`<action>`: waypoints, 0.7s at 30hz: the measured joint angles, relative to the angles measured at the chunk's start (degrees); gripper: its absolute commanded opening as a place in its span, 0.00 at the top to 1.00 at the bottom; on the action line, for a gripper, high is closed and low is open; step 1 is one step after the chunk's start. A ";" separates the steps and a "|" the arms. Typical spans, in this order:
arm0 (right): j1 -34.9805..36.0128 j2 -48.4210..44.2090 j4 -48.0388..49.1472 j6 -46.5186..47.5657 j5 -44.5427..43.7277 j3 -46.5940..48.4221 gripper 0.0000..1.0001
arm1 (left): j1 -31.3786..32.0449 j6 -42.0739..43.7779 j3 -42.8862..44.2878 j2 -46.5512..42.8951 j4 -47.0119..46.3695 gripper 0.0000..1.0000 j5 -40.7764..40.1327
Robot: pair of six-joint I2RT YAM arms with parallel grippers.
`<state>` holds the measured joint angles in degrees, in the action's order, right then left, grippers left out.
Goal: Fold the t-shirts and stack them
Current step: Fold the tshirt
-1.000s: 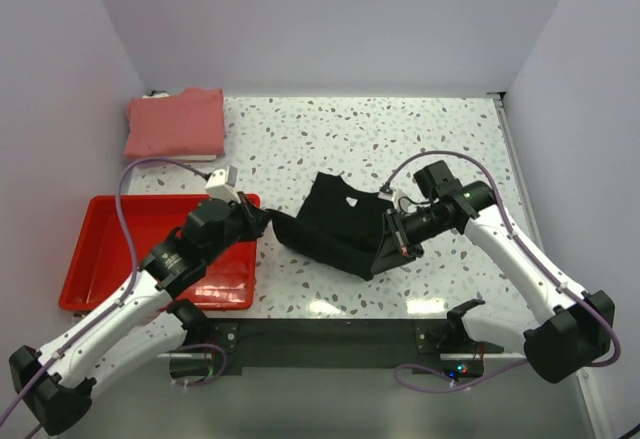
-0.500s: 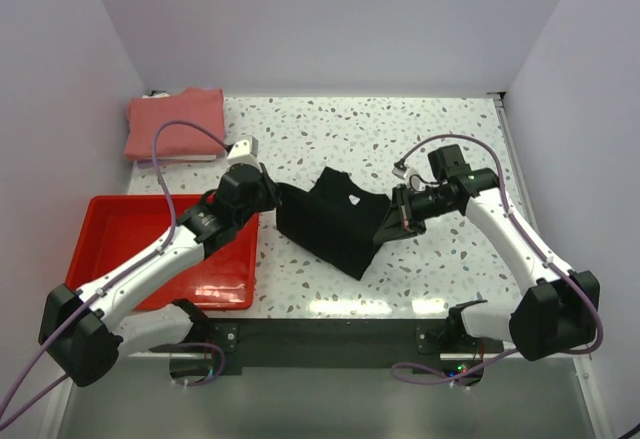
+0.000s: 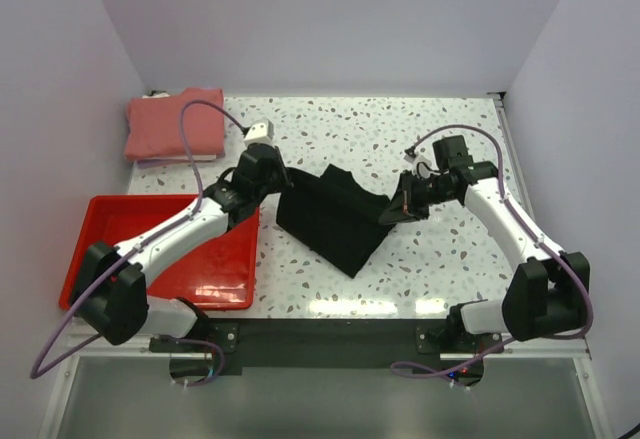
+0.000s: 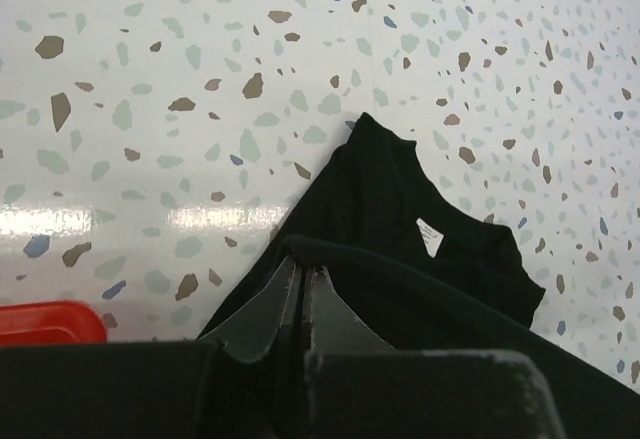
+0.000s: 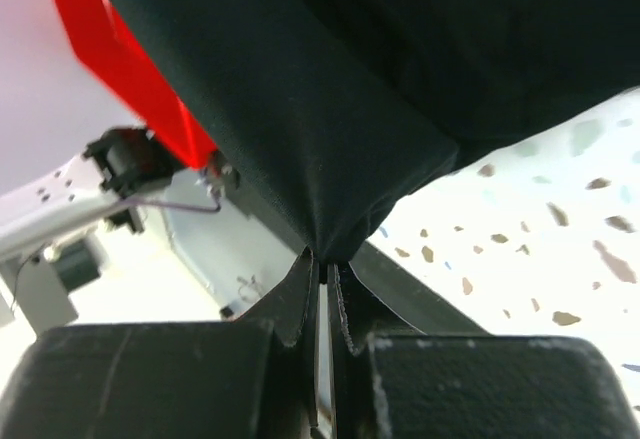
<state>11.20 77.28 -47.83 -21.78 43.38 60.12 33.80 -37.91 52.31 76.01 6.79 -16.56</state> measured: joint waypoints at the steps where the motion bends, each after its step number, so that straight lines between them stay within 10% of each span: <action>1: -0.22 0.37 0.26 -0.09 -0.92 0.28 1.00 | -0.07 0.11 0.76 1.25 -0.28 1.00 0.17; 21: -4.85 12.46 6.86 -0.98 -12.61 3.28 1.00 | -1.55 4.15 17.40 25.90 -1.31 1.00 3.39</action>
<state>6.35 89.73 -40.97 -22.76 30.76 63.40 32.25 -33.76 69.71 101.91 5.48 -13.17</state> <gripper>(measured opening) 0.019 0.021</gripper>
